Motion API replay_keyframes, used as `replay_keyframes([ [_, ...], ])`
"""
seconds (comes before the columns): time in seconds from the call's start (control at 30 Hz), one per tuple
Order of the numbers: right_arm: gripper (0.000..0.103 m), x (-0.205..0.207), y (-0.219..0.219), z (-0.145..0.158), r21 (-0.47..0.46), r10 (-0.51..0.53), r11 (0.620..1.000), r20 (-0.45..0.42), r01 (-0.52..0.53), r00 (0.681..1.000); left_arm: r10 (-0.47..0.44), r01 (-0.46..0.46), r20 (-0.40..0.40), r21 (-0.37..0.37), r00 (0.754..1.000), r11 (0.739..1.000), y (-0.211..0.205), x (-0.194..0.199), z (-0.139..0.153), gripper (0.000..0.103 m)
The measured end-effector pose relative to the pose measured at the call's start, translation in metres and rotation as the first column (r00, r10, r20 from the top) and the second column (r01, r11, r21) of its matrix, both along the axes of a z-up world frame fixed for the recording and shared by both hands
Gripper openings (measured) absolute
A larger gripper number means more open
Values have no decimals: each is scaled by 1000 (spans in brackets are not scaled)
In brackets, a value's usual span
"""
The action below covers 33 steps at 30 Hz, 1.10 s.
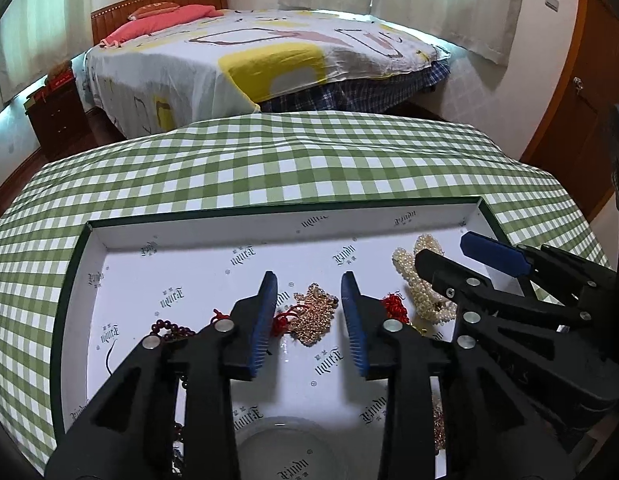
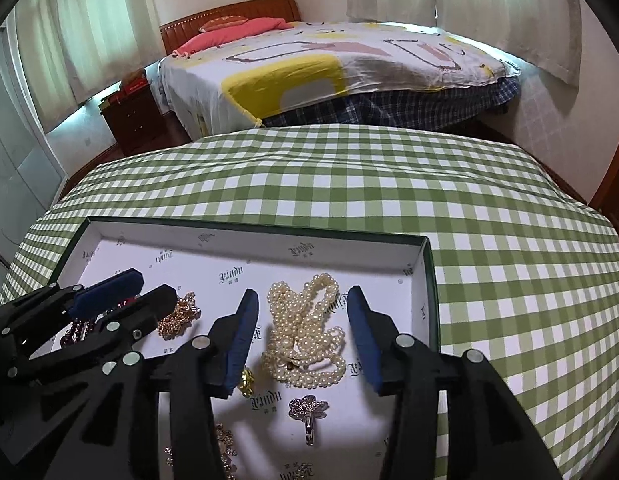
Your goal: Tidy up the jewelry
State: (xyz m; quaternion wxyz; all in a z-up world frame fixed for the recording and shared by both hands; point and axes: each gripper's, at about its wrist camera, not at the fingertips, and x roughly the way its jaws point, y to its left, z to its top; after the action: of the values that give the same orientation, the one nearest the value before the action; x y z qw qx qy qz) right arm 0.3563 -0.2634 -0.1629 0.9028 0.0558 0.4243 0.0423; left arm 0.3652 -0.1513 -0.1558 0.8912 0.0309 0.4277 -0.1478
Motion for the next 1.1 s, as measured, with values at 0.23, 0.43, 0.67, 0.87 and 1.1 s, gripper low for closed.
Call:
replay_keyframes([
  [0.23, 62, -6, -3, 7, -29, -41, 999, 41, 42, 998, 31, -31, 26, 4, 999, 1000, 10, -3, 5, 53],
  [0.43, 71, -27, 0, 20, -80, -44, 995, 99, 52, 994, 63, -63, 69, -5, 996, 998, 25, -21, 16, 66],
  [0.67, 75, -71, 3, 30, -110, -51, 992, 151, 68, 987, 112, -108, 136, -34, 984, 994, 50, -69, 34, 80],
  [0.87, 76, -112, 8, 39, -119, -52, 990, 182, 75, 982, 170, -164, 154, -55, 973, 985, 78, -110, 48, 85],
  [1.1, 77, -157, 11, 68, -104, -53, 991, 235, 79, 970, 198, -190, 220, -57, 955, 980, 94, -160, 79, 90],
])
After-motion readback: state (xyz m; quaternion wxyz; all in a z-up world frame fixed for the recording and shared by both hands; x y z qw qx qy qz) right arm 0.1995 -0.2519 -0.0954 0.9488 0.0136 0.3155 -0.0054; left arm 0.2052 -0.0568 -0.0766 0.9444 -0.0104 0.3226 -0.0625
